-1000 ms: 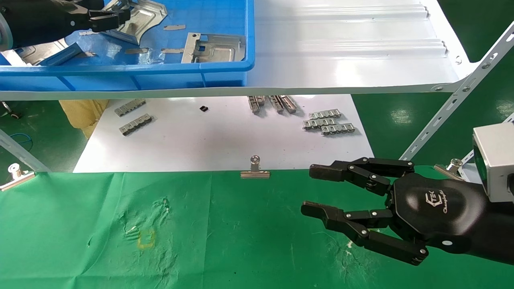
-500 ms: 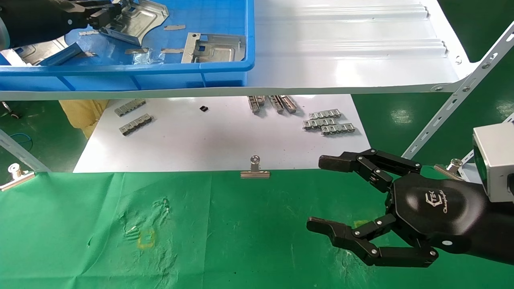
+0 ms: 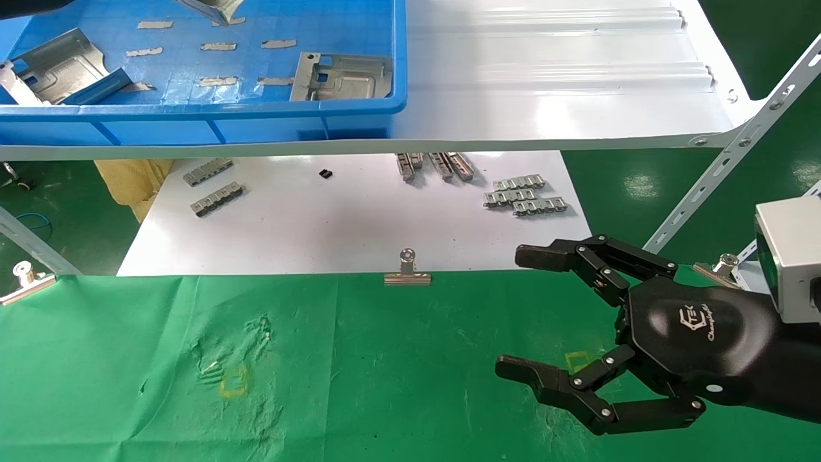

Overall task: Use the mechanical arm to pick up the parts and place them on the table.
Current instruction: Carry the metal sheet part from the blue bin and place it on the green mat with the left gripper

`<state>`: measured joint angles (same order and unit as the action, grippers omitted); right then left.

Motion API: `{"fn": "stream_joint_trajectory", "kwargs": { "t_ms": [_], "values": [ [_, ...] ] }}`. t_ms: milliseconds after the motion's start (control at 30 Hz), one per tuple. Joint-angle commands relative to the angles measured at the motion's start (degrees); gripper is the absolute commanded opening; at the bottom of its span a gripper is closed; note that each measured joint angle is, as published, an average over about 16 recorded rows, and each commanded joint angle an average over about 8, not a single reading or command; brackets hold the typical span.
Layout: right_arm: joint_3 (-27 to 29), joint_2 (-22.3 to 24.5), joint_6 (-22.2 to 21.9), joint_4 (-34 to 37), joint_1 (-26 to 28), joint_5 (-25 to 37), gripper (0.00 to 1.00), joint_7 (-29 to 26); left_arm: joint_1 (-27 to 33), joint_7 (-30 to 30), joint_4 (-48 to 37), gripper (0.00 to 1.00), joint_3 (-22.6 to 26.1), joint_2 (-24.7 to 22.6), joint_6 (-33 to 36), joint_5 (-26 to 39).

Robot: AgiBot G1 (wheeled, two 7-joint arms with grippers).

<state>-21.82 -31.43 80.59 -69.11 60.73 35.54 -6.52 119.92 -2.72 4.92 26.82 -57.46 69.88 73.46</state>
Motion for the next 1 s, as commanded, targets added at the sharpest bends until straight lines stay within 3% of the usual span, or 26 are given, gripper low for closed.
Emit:
{"fn": "stream_joint_trajectory", "kwargs": {
  "t_ms": [33, 167, 300, 633, 767, 1000],
  "values": [
    [0.0, 0.0, 0.0, 0.0, 0.0, 0.0, 1.0, 0.0, 0.5, -0.47, 0.84, 0.0, -0.3, 0.96, 4.83, -0.55],
    [0.0, 0.0, 0.0, 0.0, 0.0, 0.0, 1.0, 0.0, -0.1, -3.05, 3.09, 0.0, -0.53, 2.51, 16.0, -1.77],
    [0.0, 0.0, 0.0, 0.0, 0.0, 0.0, 1.0, 0.0, -2.65, -6.04, 8.39, 0.0, -0.13, 4.27, 21.74, -4.33],
    [0.0, 0.0, 0.0, 0.0, 0.0, 0.0, 1.0, 0.0, -15.78, -8.83, 33.14, 0.0, 8.09, 14.9, 21.8, -17.72],
    [0.0, 0.0, 0.0, 0.0, 0.0, 0.0, 1.0, 0.0, -18.16, -13.23, 34.04, 0.0, 12.37, 16.93, 21.01, -16.42],
    [0.0, 0.0, 0.0, 0.0, 0.0, 0.0, 1.0, 0.0, -21.5, -25.2, 28.81, 0.0, 18.44, 15.79, 20.52, -9.89]
  ]
}}
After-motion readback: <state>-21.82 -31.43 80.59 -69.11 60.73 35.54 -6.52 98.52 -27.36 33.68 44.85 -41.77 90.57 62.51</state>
